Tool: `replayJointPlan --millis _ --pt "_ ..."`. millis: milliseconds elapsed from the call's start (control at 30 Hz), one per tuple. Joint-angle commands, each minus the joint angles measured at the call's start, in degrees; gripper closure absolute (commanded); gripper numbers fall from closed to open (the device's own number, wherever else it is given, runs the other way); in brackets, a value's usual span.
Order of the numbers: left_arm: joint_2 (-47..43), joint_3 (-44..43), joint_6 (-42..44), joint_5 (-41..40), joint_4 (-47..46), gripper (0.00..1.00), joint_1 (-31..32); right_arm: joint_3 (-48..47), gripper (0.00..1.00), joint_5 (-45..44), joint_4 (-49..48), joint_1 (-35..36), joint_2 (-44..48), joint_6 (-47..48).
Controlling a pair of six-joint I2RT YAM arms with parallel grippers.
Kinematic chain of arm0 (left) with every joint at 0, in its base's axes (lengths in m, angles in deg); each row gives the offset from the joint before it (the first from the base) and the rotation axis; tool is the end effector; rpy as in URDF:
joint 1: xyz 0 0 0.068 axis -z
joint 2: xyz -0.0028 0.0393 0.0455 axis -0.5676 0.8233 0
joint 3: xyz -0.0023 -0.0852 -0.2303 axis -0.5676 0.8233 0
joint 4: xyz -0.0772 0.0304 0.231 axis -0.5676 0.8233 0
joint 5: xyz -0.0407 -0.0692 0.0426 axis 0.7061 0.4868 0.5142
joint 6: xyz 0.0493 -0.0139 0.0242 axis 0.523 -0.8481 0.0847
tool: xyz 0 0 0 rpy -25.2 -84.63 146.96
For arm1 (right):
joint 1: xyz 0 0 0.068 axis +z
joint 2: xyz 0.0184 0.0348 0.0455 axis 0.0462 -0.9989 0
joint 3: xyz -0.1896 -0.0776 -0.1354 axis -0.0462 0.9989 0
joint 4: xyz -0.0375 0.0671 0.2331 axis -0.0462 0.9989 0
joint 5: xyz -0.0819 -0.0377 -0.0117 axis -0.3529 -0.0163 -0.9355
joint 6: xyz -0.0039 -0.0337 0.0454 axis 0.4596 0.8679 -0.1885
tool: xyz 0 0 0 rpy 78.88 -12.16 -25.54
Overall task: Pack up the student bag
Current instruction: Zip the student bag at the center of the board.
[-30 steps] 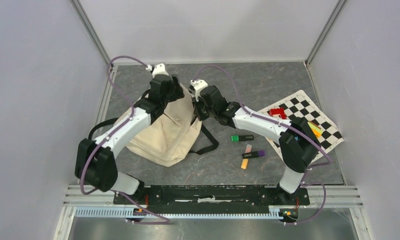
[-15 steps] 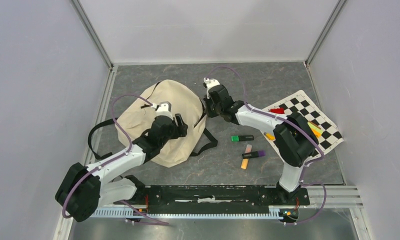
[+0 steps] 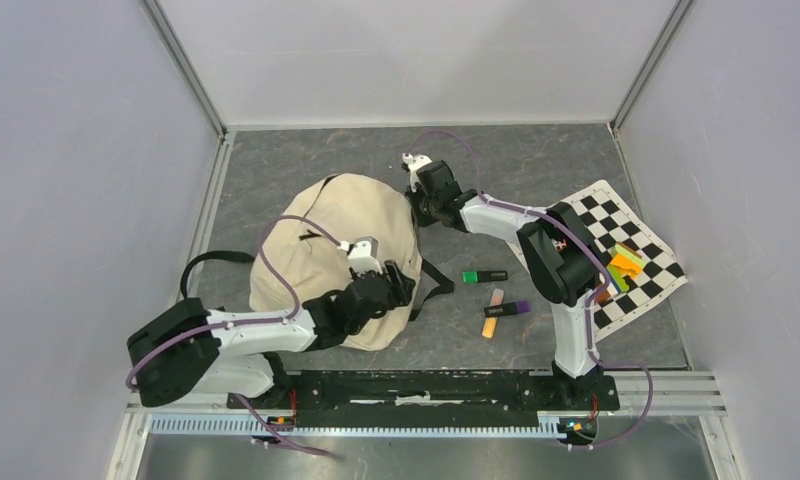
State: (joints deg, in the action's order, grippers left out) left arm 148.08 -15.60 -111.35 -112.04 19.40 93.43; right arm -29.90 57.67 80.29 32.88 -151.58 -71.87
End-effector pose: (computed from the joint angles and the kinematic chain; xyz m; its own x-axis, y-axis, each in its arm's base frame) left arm 0.1380 -0.1924 0.1577 -0.5936 -0.3314 -0.7334 0.1494 0.8501 -0.5051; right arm 0.3460 0.2471 0.1542 -0.6597 -0.2163 -0.7197 -0.4534 0.8783 0.1516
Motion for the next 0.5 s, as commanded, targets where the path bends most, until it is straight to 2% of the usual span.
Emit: replayJointPlan --millis 0,100,167,233,300,367,467 --pt "7.12 -1.93 -9.80 5.16 -2.72 0.34 6.45 -6.54 1.00 4.55 -4.12 -0.91 -2.38 2.82" --pt "10.74 -6.28 -8.93 5.29 -2.70 0.34 7.83 -7.50 1.00 6.93 -4.16 -0.90 -2.78 2.67" --pt "10.12 -7.97 -7.89 4.14 -0.90 0.33 7.86 -6.52 1.00 6.86 -4.14 -0.99 -1.66 3.13" --pt "7.23 -10.08 -5.27 1.03 4.23 0.30 7.78 -4.52 1.00 6.07 -4.21 -1.09 0.65 3.76" --pt "3.66 -12.98 -1.29 -1.61 11.19 0.21 6.91 -1.59 1.00 5.23 -4.16 -1.39 3.76 4.05" --pt "0.95 -15.88 3.09 -1.11 18.41 0.16 3.61 1.54 1.00 5.21 -4.16 -2.09 7.55 3.77" --pt "-1.18 -18.54 11.19 4.24 24.86 0.09 -4.61 6.21 1.00 6.72 -5.31 -2.96 12.23 3.52"
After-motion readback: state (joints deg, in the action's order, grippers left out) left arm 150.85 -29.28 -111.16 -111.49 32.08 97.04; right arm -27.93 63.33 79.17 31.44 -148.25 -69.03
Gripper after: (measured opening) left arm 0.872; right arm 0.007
